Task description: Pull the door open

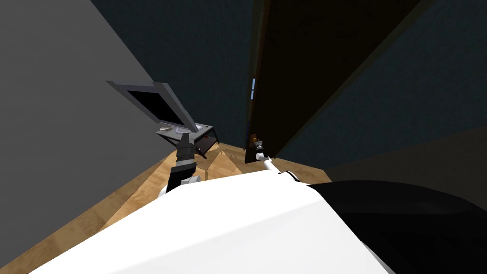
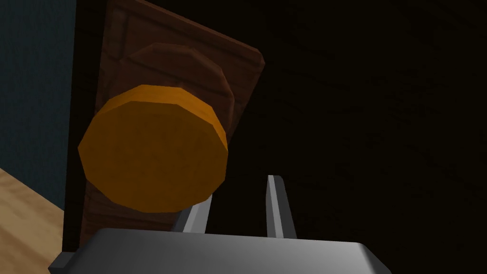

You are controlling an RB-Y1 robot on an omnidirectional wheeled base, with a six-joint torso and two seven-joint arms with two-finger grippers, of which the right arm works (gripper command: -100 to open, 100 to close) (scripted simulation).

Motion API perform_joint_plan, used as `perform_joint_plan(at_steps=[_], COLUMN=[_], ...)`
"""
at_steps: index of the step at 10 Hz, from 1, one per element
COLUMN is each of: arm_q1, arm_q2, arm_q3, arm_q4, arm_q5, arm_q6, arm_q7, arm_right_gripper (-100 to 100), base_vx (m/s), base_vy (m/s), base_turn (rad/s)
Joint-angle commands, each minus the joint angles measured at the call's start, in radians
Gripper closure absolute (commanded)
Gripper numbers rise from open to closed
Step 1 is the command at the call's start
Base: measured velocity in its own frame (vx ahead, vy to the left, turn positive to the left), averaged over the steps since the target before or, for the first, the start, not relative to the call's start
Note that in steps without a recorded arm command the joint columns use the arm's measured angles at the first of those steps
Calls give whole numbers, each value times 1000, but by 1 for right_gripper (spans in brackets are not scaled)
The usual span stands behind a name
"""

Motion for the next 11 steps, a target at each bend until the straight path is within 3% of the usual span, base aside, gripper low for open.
perform_joint_plan(at_steps=[1,11], arm_q1=[-18,-11], arm_q2=[21,69], arm_q3=[25,51], arm_q4=[-6,-55], arm_q5=[-17,-118], arm_q6=[4,38], arm_q7=[-35,-170], arm_right_gripper=[-100,-100], base_vx=[-46,-62], base_vy=[-34,-33], base_turn=[13,8])
